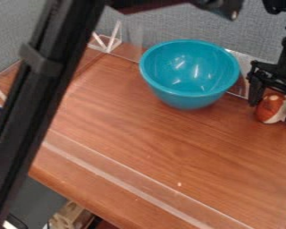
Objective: Put the mushroom in the blue bowl
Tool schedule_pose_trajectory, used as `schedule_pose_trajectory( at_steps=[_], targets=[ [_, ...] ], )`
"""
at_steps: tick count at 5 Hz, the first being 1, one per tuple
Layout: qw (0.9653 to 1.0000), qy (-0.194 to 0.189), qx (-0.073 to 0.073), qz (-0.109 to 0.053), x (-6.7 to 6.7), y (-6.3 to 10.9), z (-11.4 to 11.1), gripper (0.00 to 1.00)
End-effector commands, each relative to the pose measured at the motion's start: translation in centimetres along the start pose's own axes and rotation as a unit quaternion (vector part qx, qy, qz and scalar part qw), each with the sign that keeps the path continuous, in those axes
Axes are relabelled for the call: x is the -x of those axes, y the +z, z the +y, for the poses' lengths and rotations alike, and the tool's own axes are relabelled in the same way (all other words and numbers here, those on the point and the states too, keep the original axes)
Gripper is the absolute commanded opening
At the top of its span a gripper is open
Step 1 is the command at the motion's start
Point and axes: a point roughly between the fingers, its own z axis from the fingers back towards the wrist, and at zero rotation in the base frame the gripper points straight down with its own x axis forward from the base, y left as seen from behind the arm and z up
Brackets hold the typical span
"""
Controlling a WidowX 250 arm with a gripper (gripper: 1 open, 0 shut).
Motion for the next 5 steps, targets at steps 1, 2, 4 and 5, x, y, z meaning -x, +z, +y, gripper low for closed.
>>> schedule_pose_trajectory(
  at_steps=[1,2,4,5],
  targets=[
    [0.9994,-0.011,0.004,-0.034,-1.6,1.6,-1.3,1.00],
    [0.9994,-0.011,0.005,-0.031,-2.1,0.7,-1.8,1.00],
    [0.9996,-0.014,0.006,-0.024,-1.5,0.1,-2.0,0.00],
    [0.9997,-0.016,0.004,-0.018,-1.1,0.1,-1.8,0.00]
  ],
)
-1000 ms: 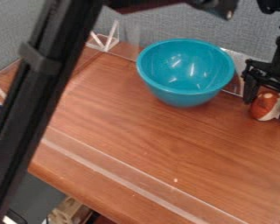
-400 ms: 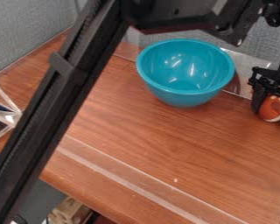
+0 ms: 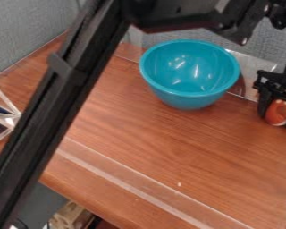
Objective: Put the mushroom in the blue bowl
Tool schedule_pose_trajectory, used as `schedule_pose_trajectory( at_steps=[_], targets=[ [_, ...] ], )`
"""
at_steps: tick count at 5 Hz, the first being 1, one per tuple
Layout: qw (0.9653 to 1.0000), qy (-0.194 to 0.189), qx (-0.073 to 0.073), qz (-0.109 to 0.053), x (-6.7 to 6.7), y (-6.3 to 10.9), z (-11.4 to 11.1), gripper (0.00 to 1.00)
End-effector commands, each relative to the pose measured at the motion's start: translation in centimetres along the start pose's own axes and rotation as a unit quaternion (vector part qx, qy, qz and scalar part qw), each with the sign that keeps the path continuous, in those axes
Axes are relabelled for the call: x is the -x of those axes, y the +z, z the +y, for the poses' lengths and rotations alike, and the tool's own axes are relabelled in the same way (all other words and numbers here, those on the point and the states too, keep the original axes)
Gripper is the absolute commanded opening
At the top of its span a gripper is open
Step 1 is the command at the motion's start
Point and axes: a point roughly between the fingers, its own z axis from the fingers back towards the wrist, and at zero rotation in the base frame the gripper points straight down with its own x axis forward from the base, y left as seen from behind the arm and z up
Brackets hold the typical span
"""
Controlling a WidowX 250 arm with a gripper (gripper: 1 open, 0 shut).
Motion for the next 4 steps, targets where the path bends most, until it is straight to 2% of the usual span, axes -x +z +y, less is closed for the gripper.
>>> schedule_pose_trajectory(
  at_steps=[1,4],
  targets=[
    [0.9997,-0.014,0.000,-0.020,0.26,1.90,-0.94,0.00],
    [0.9998,-0.021,-0.005,-0.001,1.14,1.86,-0.78,0.00]
  ],
)
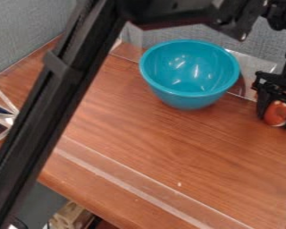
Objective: Put the mushroom in the blue bowl
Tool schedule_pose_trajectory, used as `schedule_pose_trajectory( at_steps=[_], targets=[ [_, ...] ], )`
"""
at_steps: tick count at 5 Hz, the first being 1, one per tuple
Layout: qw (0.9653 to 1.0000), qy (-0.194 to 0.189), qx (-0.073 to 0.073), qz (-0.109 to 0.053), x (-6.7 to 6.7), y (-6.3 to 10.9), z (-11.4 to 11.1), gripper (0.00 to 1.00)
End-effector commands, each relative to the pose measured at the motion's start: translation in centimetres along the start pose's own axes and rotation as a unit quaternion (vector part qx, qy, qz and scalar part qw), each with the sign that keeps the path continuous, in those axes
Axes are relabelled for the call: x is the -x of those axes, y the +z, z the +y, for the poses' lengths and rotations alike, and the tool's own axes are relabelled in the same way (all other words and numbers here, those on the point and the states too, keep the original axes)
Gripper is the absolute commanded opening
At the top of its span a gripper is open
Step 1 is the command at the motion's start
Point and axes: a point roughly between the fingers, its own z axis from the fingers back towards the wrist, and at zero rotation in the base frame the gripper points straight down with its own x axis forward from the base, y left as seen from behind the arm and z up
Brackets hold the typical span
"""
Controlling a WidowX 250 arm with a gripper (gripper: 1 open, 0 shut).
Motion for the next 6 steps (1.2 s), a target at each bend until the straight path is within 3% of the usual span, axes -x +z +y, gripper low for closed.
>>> schedule_pose_trajectory(
  at_steps=[1,2,6],
  targets=[
    [0.9997,-0.015,0.000,-0.017,0.4,2.3,-1.0,0.00],
    [0.9998,-0.018,-0.001,-0.012,0.7,2.4,-1.0,0.00],
    [0.9993,-0.032,0.008,-0.020,2.3,4.9,-0.5,0.00]
  ],
)
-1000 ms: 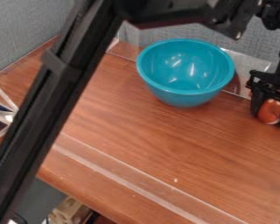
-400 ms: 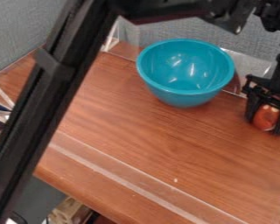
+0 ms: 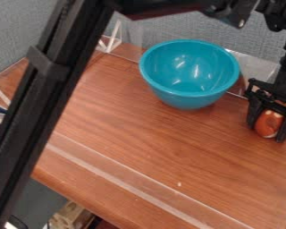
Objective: Put the mushroom in the blue bowl
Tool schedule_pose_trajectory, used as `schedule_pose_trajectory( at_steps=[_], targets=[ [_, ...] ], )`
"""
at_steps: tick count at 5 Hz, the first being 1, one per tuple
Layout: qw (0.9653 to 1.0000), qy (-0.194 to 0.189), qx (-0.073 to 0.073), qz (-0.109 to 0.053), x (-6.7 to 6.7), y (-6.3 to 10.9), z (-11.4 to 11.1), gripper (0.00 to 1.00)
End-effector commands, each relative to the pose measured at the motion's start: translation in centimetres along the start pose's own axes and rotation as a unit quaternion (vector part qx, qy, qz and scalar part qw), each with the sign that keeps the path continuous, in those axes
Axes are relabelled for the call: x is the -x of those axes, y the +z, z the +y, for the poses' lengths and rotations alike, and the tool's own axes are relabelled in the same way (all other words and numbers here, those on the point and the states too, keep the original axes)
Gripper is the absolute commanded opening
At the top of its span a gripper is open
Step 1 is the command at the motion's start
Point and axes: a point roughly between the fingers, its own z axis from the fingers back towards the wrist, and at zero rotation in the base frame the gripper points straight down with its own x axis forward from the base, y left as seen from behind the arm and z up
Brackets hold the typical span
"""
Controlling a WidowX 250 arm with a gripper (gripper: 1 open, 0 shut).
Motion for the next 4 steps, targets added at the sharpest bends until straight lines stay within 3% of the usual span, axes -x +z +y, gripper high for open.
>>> schedule_pose_trajectory(
  at_steps=[1,4],
  targets=[
    [0.9986,-0.006,0.004,-0.053,0.30,4.57,-0.20,0.00],
    [0.9986,-0.005,0.005,-0.052,1.00,5.07,0.31,0.00]
  ],
)
